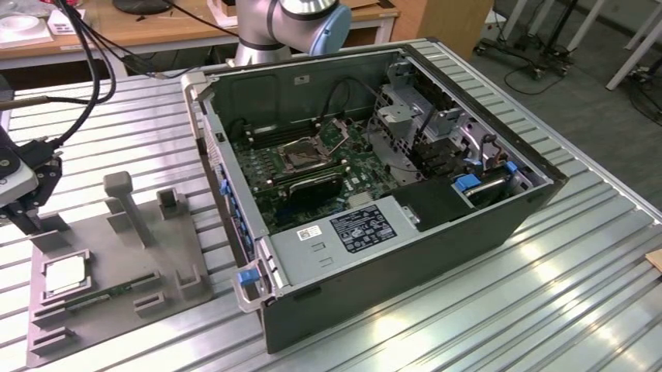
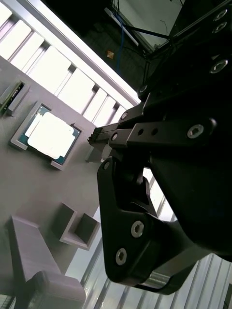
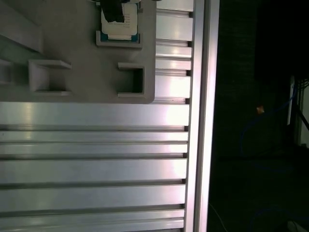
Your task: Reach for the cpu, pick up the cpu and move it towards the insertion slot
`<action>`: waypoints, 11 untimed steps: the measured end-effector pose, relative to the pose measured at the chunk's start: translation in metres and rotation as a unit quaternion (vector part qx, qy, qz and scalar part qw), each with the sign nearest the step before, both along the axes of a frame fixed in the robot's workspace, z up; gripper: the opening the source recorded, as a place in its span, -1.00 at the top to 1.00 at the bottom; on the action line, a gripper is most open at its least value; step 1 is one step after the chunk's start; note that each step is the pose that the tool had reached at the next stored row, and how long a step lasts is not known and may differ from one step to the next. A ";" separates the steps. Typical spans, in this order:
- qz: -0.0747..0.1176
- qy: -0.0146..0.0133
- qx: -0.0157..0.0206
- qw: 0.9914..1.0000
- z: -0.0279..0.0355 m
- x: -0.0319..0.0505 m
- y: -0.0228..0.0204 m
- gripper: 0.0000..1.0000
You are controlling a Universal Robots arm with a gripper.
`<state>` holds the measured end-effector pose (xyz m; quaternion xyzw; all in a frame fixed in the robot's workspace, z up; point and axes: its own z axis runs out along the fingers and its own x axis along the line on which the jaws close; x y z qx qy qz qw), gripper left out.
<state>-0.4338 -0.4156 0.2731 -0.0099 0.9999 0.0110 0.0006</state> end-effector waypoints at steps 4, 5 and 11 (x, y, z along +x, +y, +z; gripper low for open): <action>0.000 0.000 0.000 1.000 -0.0036 0.0000 -0.0009 0.79; 0.000 0.000 0.000 1.000 -0.0040 0.0000 -0.0010 0.79; 0.000 0.000 0.000 1.000 -0.0045 0.0000 -0.0010 0.79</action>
